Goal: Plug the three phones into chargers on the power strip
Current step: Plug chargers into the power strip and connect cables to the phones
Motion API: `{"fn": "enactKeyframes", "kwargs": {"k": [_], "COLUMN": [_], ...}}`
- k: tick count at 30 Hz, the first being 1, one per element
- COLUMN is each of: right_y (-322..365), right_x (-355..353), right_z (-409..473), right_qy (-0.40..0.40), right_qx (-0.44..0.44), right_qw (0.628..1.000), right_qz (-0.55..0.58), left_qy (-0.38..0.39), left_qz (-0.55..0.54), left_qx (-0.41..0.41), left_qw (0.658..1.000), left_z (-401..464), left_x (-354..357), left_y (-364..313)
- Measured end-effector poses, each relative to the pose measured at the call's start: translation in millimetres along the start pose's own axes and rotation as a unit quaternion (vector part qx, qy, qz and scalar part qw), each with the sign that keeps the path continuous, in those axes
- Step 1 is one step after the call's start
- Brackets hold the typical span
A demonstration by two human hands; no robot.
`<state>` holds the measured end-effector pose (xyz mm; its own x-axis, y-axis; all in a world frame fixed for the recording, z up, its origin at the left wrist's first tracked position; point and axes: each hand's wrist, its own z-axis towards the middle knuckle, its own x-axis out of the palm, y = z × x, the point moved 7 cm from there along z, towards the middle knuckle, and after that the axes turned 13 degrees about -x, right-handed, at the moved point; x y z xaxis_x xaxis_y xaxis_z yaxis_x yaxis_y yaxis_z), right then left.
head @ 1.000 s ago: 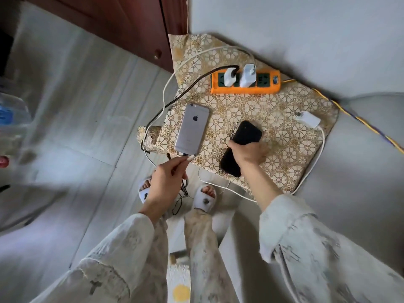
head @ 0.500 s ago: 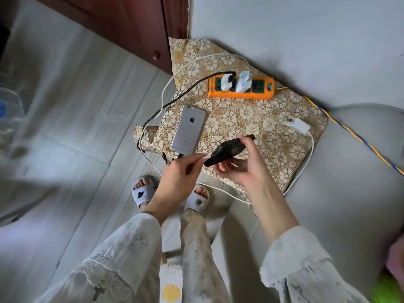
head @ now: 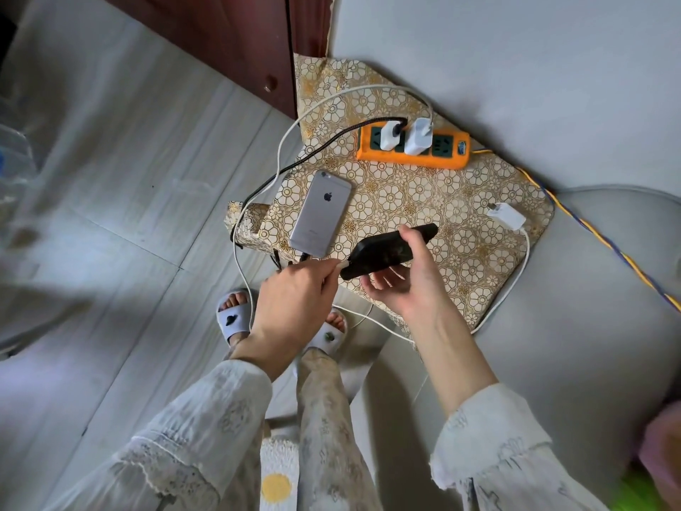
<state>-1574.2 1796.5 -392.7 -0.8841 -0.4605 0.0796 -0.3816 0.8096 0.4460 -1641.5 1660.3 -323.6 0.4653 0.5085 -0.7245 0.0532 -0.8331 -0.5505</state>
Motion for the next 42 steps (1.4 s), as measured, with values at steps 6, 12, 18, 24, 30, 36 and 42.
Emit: {"fn": "enactKeyframes", "kwargs": {"k": [6, 12, 18, 24, 30, 36, 42], "right_y": [0.4, -14.4, -11.5, 9.0, 6.3, -0.4, -2.4], "right_x": [-5.1, -11.0, -15.5, -7.4, 21.6, 50.3, 53.2], "right_z": [-0.8, -1.4, 15.3, 59.7, 76.7, 76.1, 77.5], "right_qy": [-0.019, -0.038, -0.049, -0.085, -0.103, -0.123, -0.140], "right_qx": [-0.015, 0.012, -0.010, -0.151, -0.215, -0.241, -0.231], "right_qw": [0.998, 0.998, 0.985, 0.867, 0.798, 0.786, 0.788], "right_qz": [-0.054, -0.053, -0.168, -0.468, -0.554, -0.556, -0.553], "left_qy": [0.025, 0.038, 0.137, 0.168, 0.239, 0.145, 0.143], "left_qz": [0.056, 0.045, 0.055, -0.024, -0.121, -0.149, -0.113], "left_qx": [0.007, -0.007, -0.061, -0.310, -0.323, -0.313, -0.312], "left_qw": [0.998, 0.998, 0.987, 0.935, 0.908, 0.927, 0.933], "left_z": [-1.9, -4.3, 6.4, 56.1, 64.0, 69.5, 76.5], "left_x": [9.9, 19.6, 39.9, 62.7, 103.3, 85.4, 79.2], "left_y": [2.6, 10.5, 40.0, 125.4, 129.0, 148.3, 148.5]}}
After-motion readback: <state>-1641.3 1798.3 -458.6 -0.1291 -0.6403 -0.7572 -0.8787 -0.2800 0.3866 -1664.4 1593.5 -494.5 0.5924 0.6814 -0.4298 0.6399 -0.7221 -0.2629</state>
